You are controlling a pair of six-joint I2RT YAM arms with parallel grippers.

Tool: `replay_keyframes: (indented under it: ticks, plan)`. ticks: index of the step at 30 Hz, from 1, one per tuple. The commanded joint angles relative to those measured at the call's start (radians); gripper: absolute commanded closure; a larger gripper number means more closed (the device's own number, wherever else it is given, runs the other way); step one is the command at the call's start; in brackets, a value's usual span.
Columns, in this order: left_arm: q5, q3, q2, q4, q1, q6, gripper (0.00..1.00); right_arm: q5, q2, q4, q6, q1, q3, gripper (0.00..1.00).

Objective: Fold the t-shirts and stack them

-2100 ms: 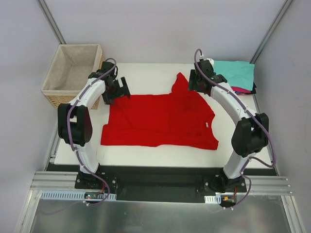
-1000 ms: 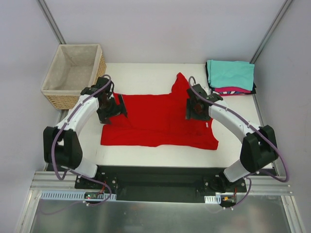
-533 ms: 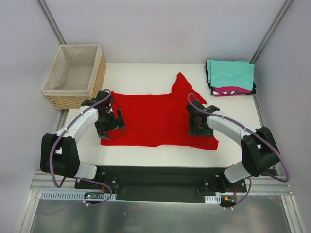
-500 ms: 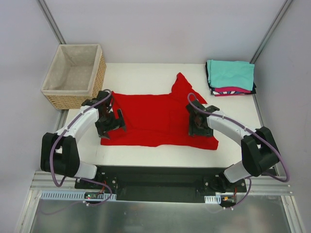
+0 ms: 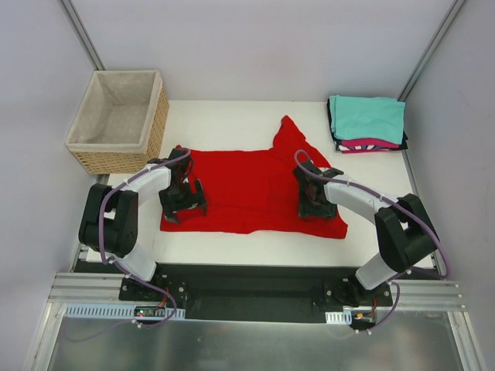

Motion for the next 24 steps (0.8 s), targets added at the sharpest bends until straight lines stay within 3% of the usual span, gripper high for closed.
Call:
replay_keyframes:
  ticks: [1, 13, 24]
  plan:
    - [-0.061, 0.001, 0.015, 0.003, -0.005, -0.030, 0.07, 0.012, 0.034, 0.014, 0.014, 0.005, 0.002, 0.31]
    - [-0.101, -0.058, 0.021, 0.008, -0.014, -0.077, 0.08, 0.013, 0.069, -0.009, 0.049, 0.026, -0.035, 0.33]
    - [-0.110, -0.174, -0.117, 0.009, -0.053, -0.155, 0.08, 0.078, -0.001, -0.112, 0.129, 0.103, -0.086, 0.32]
